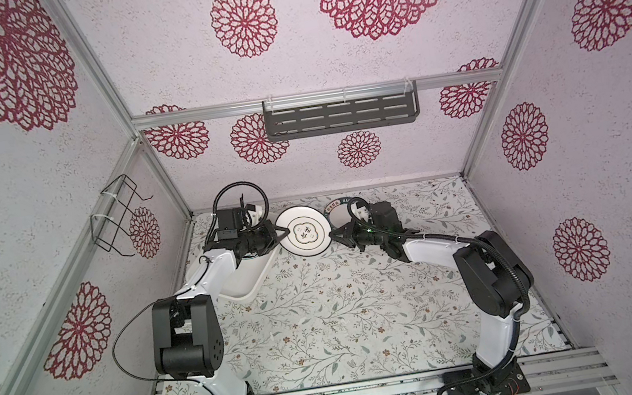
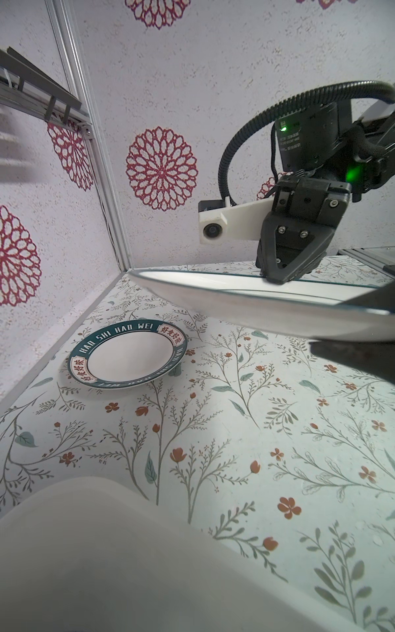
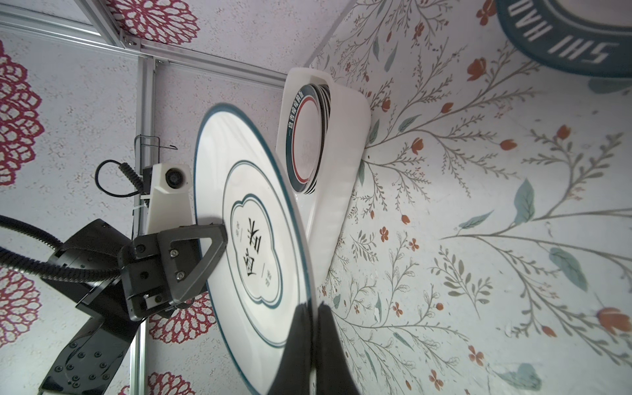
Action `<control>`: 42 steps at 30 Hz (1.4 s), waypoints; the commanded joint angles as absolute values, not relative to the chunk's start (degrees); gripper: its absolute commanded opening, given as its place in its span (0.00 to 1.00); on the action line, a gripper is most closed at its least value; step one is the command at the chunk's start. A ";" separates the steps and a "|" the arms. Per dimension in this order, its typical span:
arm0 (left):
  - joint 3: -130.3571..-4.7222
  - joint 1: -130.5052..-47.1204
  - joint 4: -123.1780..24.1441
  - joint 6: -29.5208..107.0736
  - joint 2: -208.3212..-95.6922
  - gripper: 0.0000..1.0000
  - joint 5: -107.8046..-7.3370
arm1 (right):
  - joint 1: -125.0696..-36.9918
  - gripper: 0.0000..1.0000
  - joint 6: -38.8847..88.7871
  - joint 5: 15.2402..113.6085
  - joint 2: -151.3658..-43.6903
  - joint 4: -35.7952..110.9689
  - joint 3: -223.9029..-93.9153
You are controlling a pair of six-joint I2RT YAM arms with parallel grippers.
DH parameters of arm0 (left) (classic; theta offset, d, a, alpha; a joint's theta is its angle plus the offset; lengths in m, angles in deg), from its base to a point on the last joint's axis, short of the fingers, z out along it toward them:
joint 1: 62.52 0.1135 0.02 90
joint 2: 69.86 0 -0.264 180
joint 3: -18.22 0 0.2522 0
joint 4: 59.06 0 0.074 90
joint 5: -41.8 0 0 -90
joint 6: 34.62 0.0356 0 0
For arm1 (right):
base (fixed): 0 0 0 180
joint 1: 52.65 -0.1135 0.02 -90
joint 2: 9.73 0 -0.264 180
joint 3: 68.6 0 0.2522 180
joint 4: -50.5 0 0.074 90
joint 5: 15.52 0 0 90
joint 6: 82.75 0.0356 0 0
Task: Place the plates into the plastic bin on the countertop
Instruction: 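Carry the emblem plate into the bin with the left gripper while the right draws back, then lower the emblem plate onto the bin stack and open the left gripper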
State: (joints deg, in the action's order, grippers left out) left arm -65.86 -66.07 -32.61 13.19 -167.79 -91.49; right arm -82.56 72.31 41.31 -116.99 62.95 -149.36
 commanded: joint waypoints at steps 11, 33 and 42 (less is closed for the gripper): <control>-64.86 -64.04 -34.64 12.06 -166.89 0.00 -90.42 | -82.80 0.80 67.89 43.78 -112.62 67.97 -149.16; -60.57 -48.16 -36.09 4.05 -166.66 0.00 -80.34 | -82.35 0.99 57.41 57.14 -107.03 53.38 -149.83; -60.31 -45.47 -36.84 2.56 -168.93 0.00 -75.18 | -81.20 0.99 57.72 57.18 -106.51 55.25 -147.42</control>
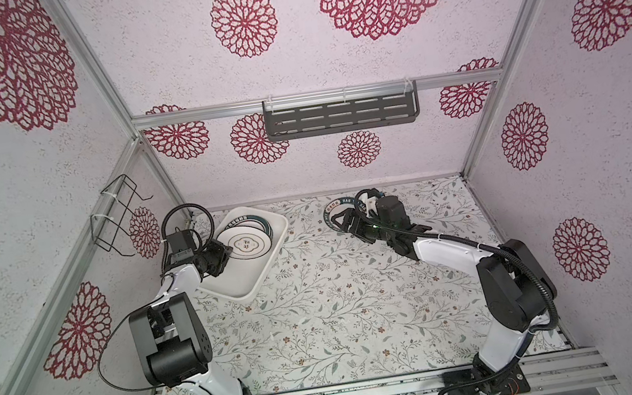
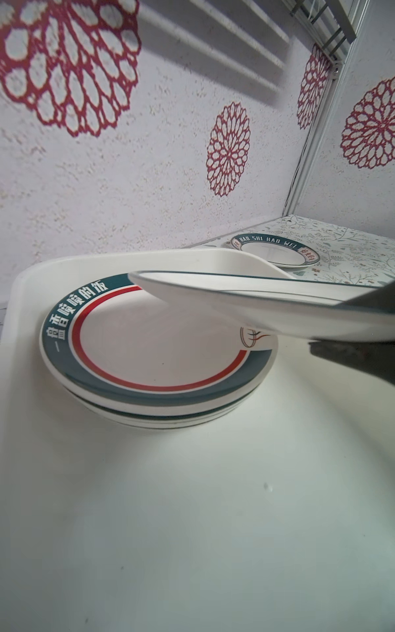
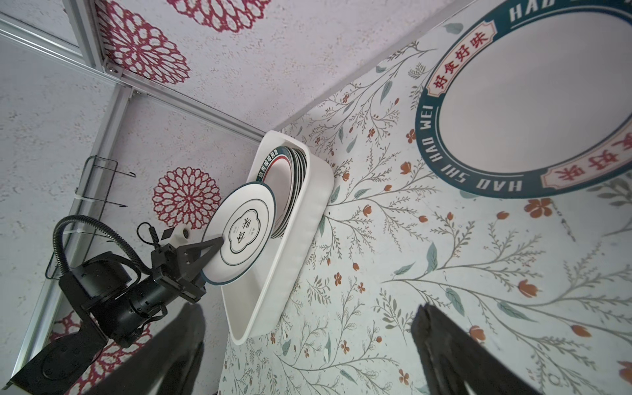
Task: Place the plates into the plastic bin on the countertop
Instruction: 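Lower the emblem plate onto the bin stack and open the left gripper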
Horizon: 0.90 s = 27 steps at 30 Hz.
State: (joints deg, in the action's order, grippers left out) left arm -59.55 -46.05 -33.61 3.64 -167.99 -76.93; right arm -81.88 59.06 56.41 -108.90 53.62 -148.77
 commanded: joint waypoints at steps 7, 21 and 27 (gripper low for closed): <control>-62.90 -44.59 -38.36 -0.74 -173.68 0.00 -72.98 | -80.23 0.99 58.14 56.76 -106.49 56.99 -146.01; -68.83 -44.96 -38.02 -3.98 -181.83 0.00 -69.14 | -77.60 0.99 59.90 61.17 -103.87 58.51 -140.02; -69.20 -45.66 -38.09 -4.51 -184.99 0.07 -68.61 | -77.21 0.99 60.93 62.60 -103.09 58.69 -138.33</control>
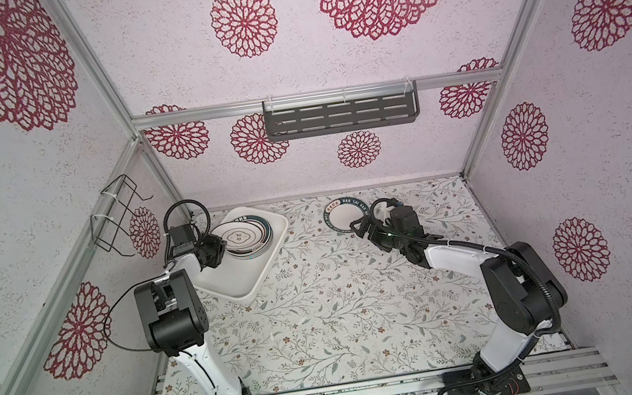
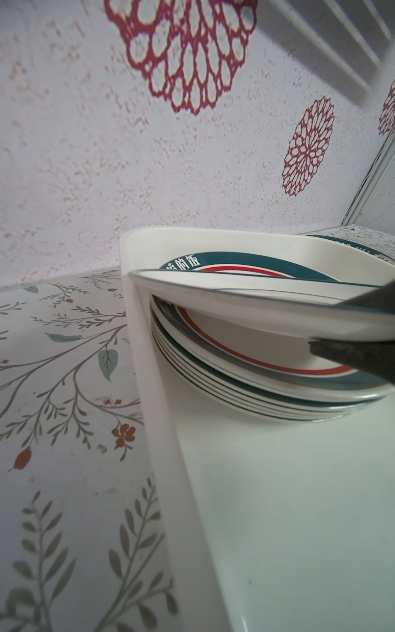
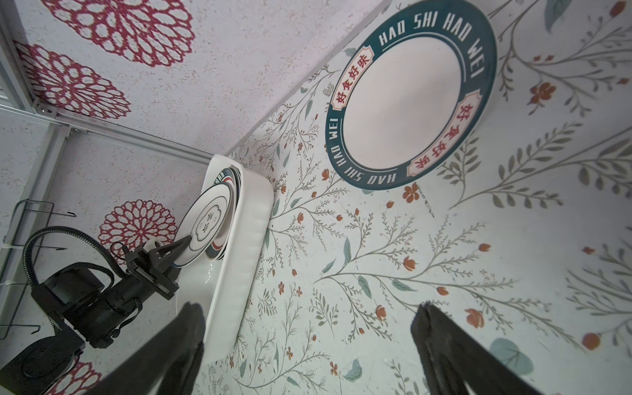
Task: Place the plates into the plastic bin on the countertop
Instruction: 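Lower the emblem plate onto the bin stack and open the left gripper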
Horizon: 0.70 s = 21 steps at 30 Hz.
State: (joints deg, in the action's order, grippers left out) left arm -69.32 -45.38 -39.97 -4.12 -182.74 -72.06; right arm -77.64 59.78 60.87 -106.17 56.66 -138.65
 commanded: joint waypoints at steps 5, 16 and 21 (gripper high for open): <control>-68.65 -46.52 -37.96 -4.18 -185.20 0.17 -67.75 | -76.73 0.99 62.93 63.70 -102.10 61.70 -135.94; -70.92 -48.37 -32.81 -1.41 -184.21 0.50 -64.43 | -76.42 0.99 62.70 64.28 -102.09 60.63 -135.37; -71.91 -49.11 -30.04 -0.25 -183.21 0.69 -62.60 | -76.38 0.99 62.63 64.63 -102.45 60.34 -135.18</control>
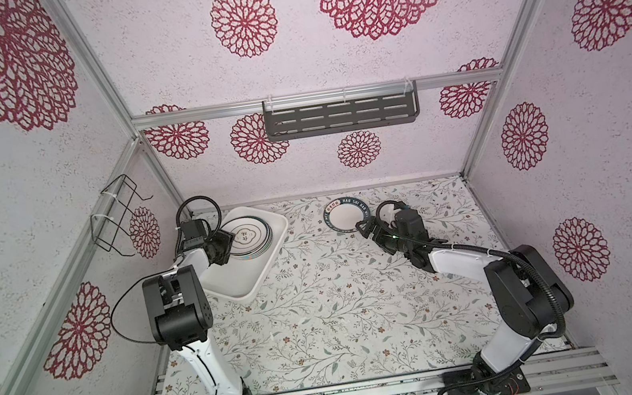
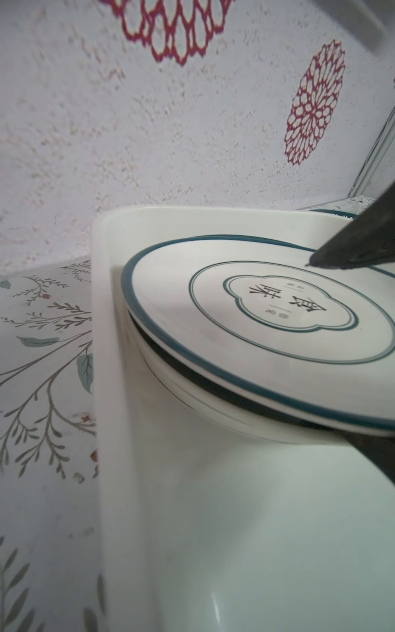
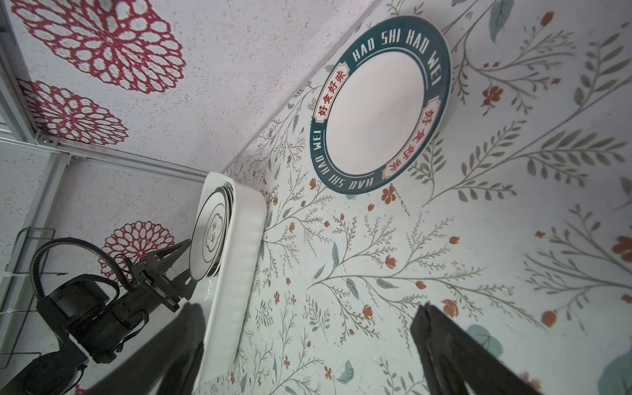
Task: Place the plates into the plastic bin on the countertop
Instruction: 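Lower the emblem plate onto the bin stack and open the left gripper, then lift the left gripper from the bin while the right reaches the green-rimmed plate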
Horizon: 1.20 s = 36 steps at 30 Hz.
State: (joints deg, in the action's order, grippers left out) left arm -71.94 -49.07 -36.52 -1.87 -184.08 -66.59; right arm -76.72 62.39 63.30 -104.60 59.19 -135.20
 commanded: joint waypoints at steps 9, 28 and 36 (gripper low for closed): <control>-75.85 -50.19 -21.18 5.25 -179.19 0.87 -55.50 | -76.29 0.99 62.60 65.85 -102.76 59.80 -135.23; -72.97 -52.70 -16.77 16.10 -163.45 0.99 -64.04 | -76.28 0.99 63.48 69.25 -109.27 59.72 -140.18; -68.53 -59.50 -25.03 24.64 -154.85 0.97 -74.72 | -76.24 0.98 65.90 71.18 -115.86 60.85 -144.62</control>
State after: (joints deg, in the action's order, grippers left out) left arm -69.71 -57.55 -20.57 19.40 -157.04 -68.52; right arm -76.55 64.24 69.24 -114.28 59.35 -142.08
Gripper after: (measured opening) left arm 0.971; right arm 0.985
